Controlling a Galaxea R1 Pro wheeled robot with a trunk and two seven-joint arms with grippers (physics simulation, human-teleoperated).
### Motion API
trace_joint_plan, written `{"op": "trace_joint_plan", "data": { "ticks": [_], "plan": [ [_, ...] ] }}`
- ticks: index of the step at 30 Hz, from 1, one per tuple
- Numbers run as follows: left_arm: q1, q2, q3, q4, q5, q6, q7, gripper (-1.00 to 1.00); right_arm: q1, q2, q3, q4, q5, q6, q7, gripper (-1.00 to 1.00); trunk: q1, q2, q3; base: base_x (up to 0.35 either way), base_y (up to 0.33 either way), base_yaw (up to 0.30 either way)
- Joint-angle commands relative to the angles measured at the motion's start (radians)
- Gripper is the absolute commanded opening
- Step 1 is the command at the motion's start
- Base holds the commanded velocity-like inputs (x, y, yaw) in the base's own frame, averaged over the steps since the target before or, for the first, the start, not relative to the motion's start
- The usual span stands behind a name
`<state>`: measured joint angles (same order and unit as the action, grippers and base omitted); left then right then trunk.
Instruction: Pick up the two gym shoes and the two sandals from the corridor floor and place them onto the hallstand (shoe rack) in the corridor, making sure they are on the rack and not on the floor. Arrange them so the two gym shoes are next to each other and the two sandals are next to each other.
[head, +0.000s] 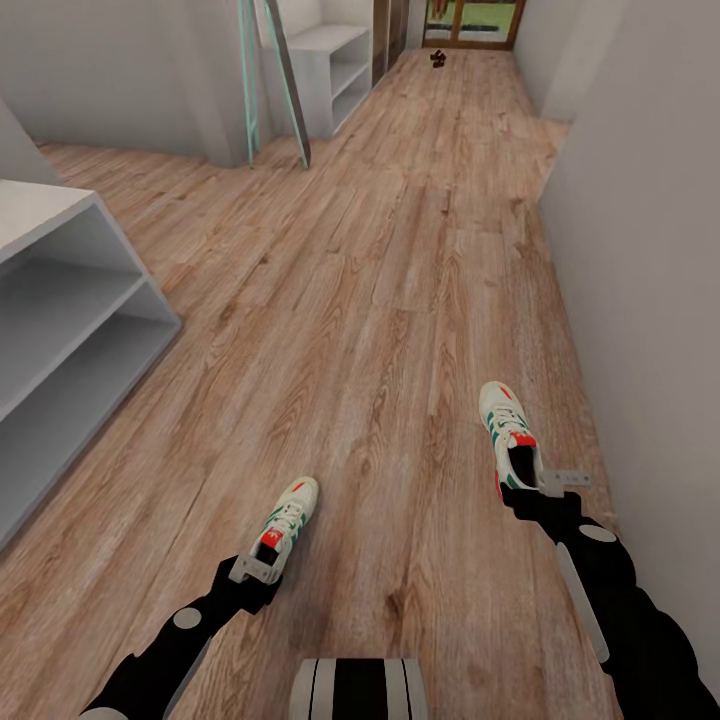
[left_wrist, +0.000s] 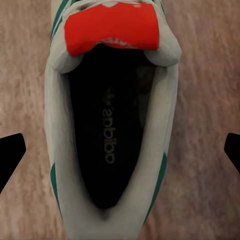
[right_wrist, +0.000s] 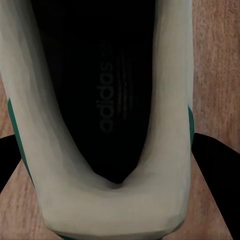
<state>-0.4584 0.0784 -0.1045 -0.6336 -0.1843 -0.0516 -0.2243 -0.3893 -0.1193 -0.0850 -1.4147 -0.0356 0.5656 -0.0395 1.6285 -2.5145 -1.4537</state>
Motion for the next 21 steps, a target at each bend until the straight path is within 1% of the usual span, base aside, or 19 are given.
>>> {"op": "trace_joint_plan", "data": {
  "ticks": [1, 6, 11, 21],
  "plan": [
    [0.000, 0.001, -0.001, 0.000, -0.011, -0.005, 0.000, 1.00, 0.000, 0.000, 0.001, -0.001, -0.004, 0.005, -0.003, -1.00, 0.000, 0.000, -0.001, 0.000, 0.000, 0.000],
    [0.000, 0.001, -0.001, 0.000, -0.011, -0.006, 0.010, 1.00, 0.000, 0.000, 0.001, -0.001, -0.004, 0.005, -0.003, -1.00, 0.000, 0.000, -0.001, 0.000, 0.000, 0.000],
    [0.000, 0.001, -0.003, 0.000, -0.011, -0.005, 0.038, 1.00, 0.000, 0.000, 0.001, -0.001, -0.004, 0.005, -0.003, -1.00, 0.000, 0.000, -0.001, 0.000, 0.000, 0.000],
    [0.000, 0.001, -0.007, 0.000, -0.011, -0.005, 0.049, 1.00, 0.000, 0.000, 0.001, -0.001, -0.006, 0.005, -0.003, -1.00, 0.000, 0.000, -0.001, 0.000, 0.000, 0.000]
  ]
}}
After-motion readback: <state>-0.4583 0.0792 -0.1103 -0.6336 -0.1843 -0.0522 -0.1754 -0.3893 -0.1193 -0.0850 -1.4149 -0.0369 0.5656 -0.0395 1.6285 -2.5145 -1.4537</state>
